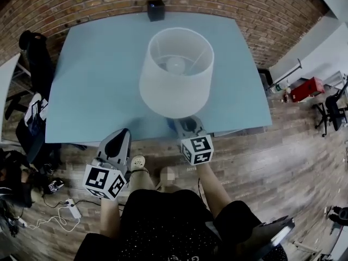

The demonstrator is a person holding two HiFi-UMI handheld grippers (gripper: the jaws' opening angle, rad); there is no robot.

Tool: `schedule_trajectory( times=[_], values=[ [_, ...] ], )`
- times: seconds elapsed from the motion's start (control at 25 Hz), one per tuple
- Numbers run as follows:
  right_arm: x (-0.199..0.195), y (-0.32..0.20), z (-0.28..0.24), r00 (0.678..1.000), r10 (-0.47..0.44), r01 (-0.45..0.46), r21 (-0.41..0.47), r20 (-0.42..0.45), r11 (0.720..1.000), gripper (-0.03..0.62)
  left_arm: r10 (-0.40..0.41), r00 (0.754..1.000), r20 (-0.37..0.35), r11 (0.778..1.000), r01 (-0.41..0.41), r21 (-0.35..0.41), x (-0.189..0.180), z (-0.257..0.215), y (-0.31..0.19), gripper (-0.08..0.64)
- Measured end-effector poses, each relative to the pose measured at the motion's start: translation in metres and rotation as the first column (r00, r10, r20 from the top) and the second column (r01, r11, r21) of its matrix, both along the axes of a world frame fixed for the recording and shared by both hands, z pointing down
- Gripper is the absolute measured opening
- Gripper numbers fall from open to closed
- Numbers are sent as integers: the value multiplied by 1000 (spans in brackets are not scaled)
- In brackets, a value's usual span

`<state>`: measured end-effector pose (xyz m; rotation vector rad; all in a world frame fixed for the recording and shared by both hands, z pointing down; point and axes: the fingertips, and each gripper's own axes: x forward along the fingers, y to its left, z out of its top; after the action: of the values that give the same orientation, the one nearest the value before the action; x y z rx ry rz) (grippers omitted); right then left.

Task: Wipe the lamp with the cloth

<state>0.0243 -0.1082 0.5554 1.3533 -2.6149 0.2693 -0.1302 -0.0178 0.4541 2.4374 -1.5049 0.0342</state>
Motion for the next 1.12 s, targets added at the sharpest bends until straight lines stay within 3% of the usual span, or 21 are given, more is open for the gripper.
schedule_trajectory(
  times=[0.16,0.32,0.56,0.92,1.12],
  values=[
    [28,-9,-31,991,77,-88,96,111,991,74,-20,1000,-1,1000,20,-12,-5,1,3,9],
    [29,-28,-54,975,73,-104,144,210,984,74,-36,999,3,999,36,-19,-10,3,5,9],
    [19,-47,-44,992,54,-70,134,117,988,74,-52,999,4,998,52,-20,-9,5,4,9],
    [8,-50,17,992,14,-20,-48,-123,999,74,-61,998,6,998,62,-30,-8,8,-2,9],
    [12,-55,35,985,-13,-11,-144,-170,990,74,-44,999,9,999,44,-32,1,11,-6,9]
  ],
)
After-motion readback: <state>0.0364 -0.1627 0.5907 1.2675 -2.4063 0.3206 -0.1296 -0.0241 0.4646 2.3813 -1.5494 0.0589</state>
